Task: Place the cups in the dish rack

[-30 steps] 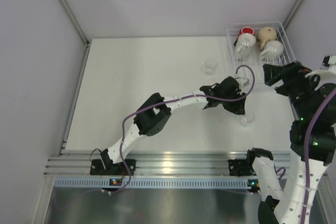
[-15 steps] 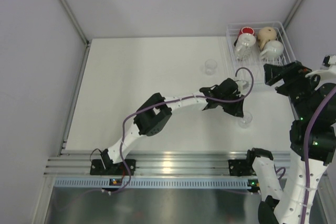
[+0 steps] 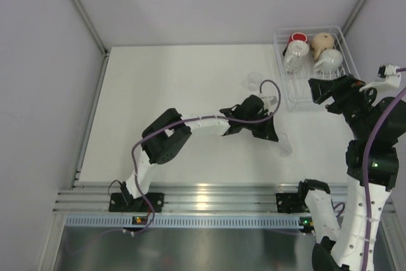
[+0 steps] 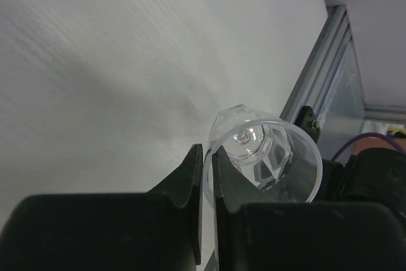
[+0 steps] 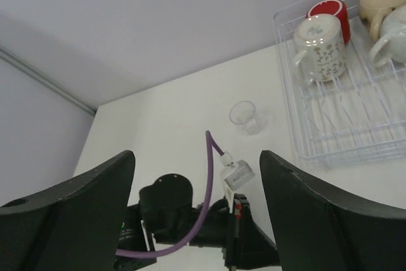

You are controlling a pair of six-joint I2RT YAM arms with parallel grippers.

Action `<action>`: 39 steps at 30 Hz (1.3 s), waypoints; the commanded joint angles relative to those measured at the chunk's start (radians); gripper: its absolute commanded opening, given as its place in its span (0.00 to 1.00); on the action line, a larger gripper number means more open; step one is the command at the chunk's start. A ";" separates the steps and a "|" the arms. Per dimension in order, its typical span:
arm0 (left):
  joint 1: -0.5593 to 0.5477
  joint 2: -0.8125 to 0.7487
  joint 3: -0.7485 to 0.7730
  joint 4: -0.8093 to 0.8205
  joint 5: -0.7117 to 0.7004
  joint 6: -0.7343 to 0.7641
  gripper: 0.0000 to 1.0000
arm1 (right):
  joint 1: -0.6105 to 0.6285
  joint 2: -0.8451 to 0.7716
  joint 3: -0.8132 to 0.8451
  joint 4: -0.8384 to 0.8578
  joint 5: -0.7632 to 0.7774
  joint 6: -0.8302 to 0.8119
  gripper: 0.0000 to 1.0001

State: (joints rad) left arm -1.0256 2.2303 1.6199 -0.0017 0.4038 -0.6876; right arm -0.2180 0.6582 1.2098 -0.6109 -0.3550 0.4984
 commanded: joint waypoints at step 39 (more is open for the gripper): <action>0.326 -0.400 -0.531 1.572 0.184 -1.003 0.00 | 0.425 0.090 -0.432 0.800 -0.272 0.223 0.65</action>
State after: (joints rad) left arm -0.7002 1.8290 1.0485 1.2472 0.6273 -1.6604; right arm 0.1936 0.7635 0.7841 0.1070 -0.6319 0.7185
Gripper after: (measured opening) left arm 0.088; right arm 0.663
